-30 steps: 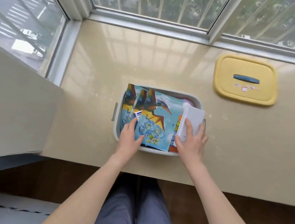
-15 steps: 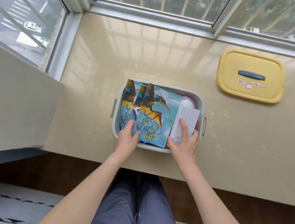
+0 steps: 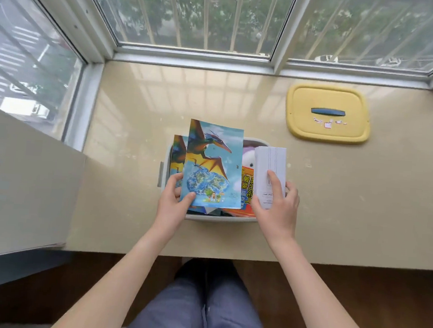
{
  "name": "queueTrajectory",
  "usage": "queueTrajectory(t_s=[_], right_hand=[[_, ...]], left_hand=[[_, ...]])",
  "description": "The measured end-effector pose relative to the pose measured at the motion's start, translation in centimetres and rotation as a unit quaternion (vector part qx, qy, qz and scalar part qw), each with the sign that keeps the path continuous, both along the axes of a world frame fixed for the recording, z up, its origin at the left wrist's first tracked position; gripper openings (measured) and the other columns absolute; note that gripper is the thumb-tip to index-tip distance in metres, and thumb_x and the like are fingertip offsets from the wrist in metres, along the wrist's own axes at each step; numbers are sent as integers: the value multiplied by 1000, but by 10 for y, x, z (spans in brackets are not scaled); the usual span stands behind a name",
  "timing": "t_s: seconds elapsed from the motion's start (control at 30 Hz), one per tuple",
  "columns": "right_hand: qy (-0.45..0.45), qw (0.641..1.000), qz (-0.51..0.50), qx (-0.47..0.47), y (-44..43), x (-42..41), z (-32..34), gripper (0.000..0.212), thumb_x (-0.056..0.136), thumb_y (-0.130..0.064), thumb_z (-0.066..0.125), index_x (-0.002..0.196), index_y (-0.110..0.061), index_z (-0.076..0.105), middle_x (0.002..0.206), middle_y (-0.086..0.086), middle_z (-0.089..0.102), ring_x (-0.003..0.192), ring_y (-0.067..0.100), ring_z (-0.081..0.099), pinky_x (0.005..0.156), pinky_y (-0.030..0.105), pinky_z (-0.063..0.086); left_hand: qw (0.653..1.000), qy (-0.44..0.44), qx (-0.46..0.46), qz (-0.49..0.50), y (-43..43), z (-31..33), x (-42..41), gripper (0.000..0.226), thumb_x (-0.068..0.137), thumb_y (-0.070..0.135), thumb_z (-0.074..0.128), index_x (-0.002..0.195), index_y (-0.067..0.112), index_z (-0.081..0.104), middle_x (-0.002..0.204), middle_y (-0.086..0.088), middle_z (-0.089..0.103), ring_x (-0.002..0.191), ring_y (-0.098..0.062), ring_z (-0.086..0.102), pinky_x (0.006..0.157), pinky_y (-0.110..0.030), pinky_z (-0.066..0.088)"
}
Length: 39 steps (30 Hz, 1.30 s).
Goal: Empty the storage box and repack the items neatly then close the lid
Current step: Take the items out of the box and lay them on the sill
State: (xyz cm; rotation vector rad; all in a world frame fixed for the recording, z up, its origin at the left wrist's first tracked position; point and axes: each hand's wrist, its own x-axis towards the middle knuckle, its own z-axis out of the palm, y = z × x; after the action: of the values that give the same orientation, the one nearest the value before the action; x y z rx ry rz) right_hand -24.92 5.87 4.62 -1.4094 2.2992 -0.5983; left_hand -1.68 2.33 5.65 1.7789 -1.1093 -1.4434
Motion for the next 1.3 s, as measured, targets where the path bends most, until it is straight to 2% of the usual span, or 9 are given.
queueTrajectory(t_s=[0.17, 0.27, 0.33, 0.4, 0.53, 0.7, 0.83, 1.07, 1.3], right_hand=[[19, 999, -50, -7, 35, -20, 22, 72, 79, -31, 74, 145, -33, 45, 131, 20, 42, 120, 37, 42, 100, 46, 43], [14, 997, -82, -6, 53, -40, 32, 72, 80, -31, 73, 145, -35, 43, 132, 21, 41, 123, 37, 40, 102, 46, 42], [15, 995, -95, -4, 61, -57, 37, 72, 80, -31, 72, 145, -36, 42, 132, 21, 40, 124, 36, 39, 102, 46, 42], [17, 995, -100, -7, 68, -77, 41, 72, 81, -31, 72, 145, -36, 42, 133, 20, 40, 124, 36, 39, 102, 46, 42], [8, 995, -100, -15, 75, -127, 38, 72, 81, -32, 72, 145, -37, 40, 132, 18, 40, 123, 34, 39, 101, 47, 44], [-13, 997, -72, 2, 79, -209, 25, 71, 82, -32, 71, 146, -35, 41, 135, 17, 39, 126, 33, 37, 104, 43, 40], [-30, 997, -58, 34, 85, -273, 11, 70, 83, -34, 71, 146, -35, 41, 136, 18, 39, 127, 33, 37, 103, 41, 38], [-51, 993, -56, 86, 82, -347, -34, 70, 82, -36, 69, 146, -38, 40, 138, 13, 36, 127, 30, 35, 108, 44, 37], [-24, 993, -33, 115, 48, -378, -125, 70, 83, -38, 68, 147, -38, 40, 136, 13, 37, 122, 30, 37, 104, 44, 39]], left_hand=[[997, 53, -13, -60, 7, 23, -20, 39, 93, 4, 61, 118, 31, 46, 97, 1, 73, 82, -10, 72, 63, -24, 57], [993, 56, -22, -105, 13, 33, -39, 40, 94, 6, 61, 111, 39, 47, 101, 3, 73, 86, -10, 72, 68, -32, 59], [990, 61, -27, -122, 17, 38, -54, 38, 94, 6, 60, 116, 34, 47, 105, 1, 73, 87, -9, 72, 67, -28, 58], [989, 67, -32, -126, 21, 43, -73, 37, 95, 6, 60, 122, 27, 46, 105, -1, 72, 85, -9, 72, 64, -22, 56], [988, 82, -36, -124, 30, 48, -123, 38, 94, 5, 60, 121, 28, 45, 106, -2, 71, 86, -11, 73, 64, -25, 59], [994, 49, -39, -92, 47, 35, -202, 47, 93, 3, 62, 128, 27, 43, 99, 1, 72, 84, -9, 72, 67, -26, 59], [996, 55, -15, -62, 66, 24, -271, 49, 92, 0, 61, 130, 24, 42, 98, -4, 73, 85, -9, 72, 63, -20, 56], [999, 20, 28, -25, 77, -28, -350, 49, 92, 1, 59, 125, 34, 44, 100, -2, 73, 85, -11, 72, 73, -37, 61], [997, 7, 69, 17, 47, -122, -383, 48, 93, -1, 55, 128, 28, 41, 99, 1, 71, 82, -7, 71, 69, -26, 59]])
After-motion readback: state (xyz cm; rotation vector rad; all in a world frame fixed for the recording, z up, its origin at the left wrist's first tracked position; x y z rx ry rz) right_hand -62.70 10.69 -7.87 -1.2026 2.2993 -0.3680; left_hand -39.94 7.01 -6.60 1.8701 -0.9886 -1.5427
